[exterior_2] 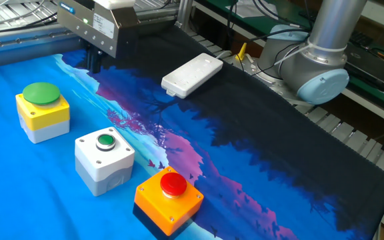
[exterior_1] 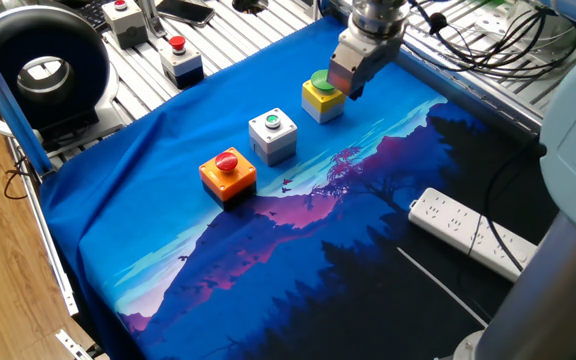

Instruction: Press three buttons from left to right in sequence

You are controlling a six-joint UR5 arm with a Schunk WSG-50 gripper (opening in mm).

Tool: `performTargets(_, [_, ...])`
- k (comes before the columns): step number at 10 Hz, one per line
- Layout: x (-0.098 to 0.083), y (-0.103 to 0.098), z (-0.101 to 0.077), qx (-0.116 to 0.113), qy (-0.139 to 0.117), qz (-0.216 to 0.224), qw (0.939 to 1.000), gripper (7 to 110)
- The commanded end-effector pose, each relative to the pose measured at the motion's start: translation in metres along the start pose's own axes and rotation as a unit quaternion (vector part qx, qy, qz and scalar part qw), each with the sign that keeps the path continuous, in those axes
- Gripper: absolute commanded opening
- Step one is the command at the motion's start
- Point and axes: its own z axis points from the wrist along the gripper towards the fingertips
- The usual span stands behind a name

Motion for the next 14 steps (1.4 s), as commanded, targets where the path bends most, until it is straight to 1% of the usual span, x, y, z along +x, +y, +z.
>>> performTargets(1, [0.001,0.009,-0.002,-0.020,0.001,0.028,0.9994,7])
performTargets(2, [-0.008,0.010,-0.002,-0.022,-0.017,0.024,0.9993,7])
performTargets(3, [-0.012,0.012,-0.002,-0.025,-0.025,0.025,0.9991,7])
performTargets(5, [-0.022,0.024,-0.004,-0.050,-0.044,0.020,0.9976,7])
performTargets(6, [-0.030,0.027,-0.005,-0.056,-0.062,0.012,0.9964,7])
performTargets(8, [-0.026,0.018,-0.004,-0.038,-0.053,0.006,0.9979,7])
performTargets(9, [-0.022,0.018,-0.004,-0.036,-0.046,0.001,0.9983,7])
performTargets(10, [-0.027,0.015,-0.008,-0.037,-0.039,-0.004,0.9985,7])
performTargets(11, [-0.031,0.030,-0.017,-0.080,-0.022,0.015,0.9965,7])
performTargets(12, [-0.040,0.010,-0.025,-0.056,-0.017,-0.010,0.9982,7])
performTargets(13, [-0.044,0.009,-0.033,-0.061,-0.011,-0.010,0.9980,7])
performTargets(14, [-0.050,0.007,-0.032,-0.059,-0.013,-0.013,0.9981,7])
